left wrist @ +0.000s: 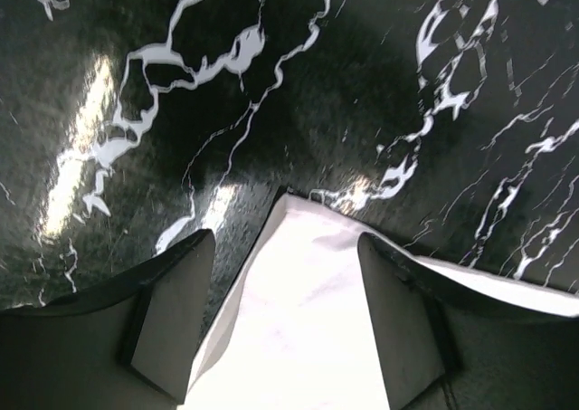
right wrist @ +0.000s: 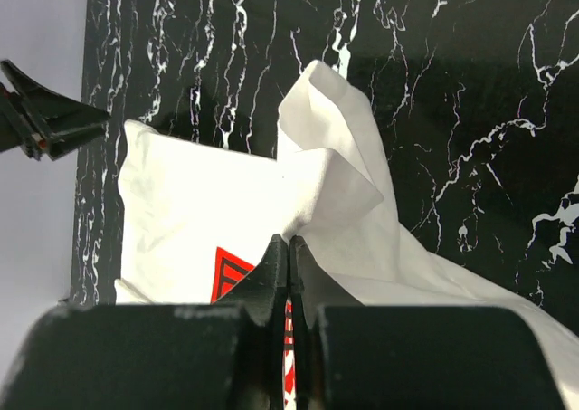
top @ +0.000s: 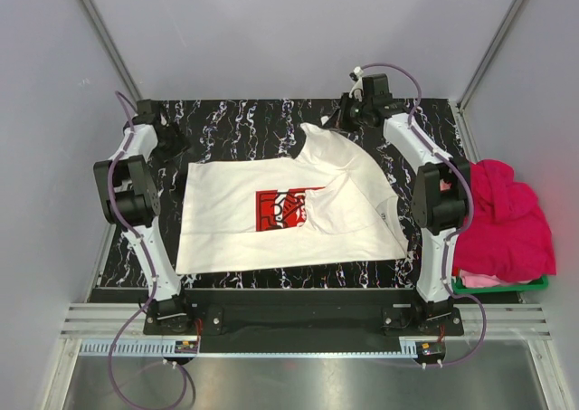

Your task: Fold and stack the t-shirts

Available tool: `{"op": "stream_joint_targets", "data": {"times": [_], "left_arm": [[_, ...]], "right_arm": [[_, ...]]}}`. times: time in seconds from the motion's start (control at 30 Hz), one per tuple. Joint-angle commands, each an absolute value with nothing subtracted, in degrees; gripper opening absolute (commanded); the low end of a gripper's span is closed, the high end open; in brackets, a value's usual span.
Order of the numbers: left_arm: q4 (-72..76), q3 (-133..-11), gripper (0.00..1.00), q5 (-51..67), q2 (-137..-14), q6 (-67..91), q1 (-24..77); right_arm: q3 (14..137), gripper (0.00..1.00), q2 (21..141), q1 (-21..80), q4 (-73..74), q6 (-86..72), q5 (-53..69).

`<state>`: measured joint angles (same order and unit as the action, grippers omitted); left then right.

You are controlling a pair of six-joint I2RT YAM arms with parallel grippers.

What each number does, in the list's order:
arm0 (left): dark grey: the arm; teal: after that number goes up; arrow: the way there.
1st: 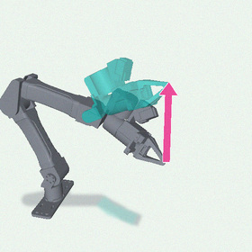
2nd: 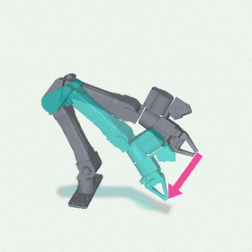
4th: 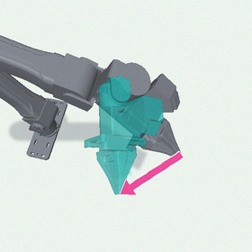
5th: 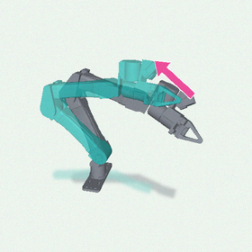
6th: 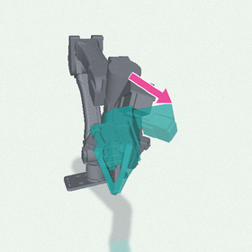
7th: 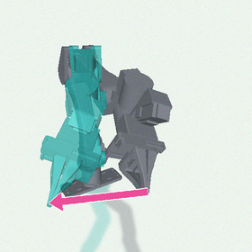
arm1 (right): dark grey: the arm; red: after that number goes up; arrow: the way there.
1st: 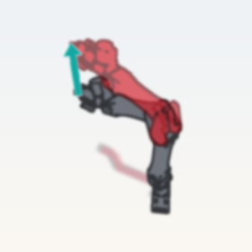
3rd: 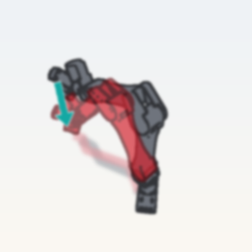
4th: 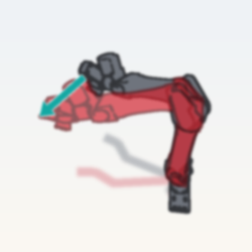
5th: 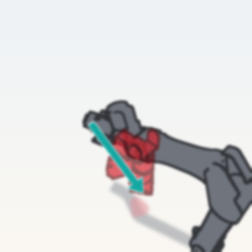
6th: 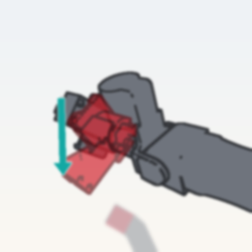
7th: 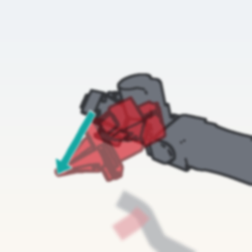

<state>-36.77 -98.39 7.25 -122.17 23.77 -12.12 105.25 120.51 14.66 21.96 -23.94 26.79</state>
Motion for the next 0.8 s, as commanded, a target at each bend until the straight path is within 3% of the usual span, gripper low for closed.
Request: {"op": "stream_joint_targets", "data": {"times": [0.0, 0.13, 0.77], "left_arm": [[-34.5, -96.0, 0.69, 6.2, -119.8, 23.2, -12.1], [-31.0, -89.4, 0.66, 5.4, -117.7, 22.7, -11.9], [-31.3, -93.3, 0.46, 5.4, -123.9, 21.7, -8.9]], "right_arm": [[105.3, 0.0, 114.5, 14.8, 19.8, -22.3, 25.2], [105.6, 0.0, 114.9, 14.8, 19.6, -23.2, 25.6], [100.0, 0.0, 112.6, 14.8, 18.6, -22.5, 25.0]]}}
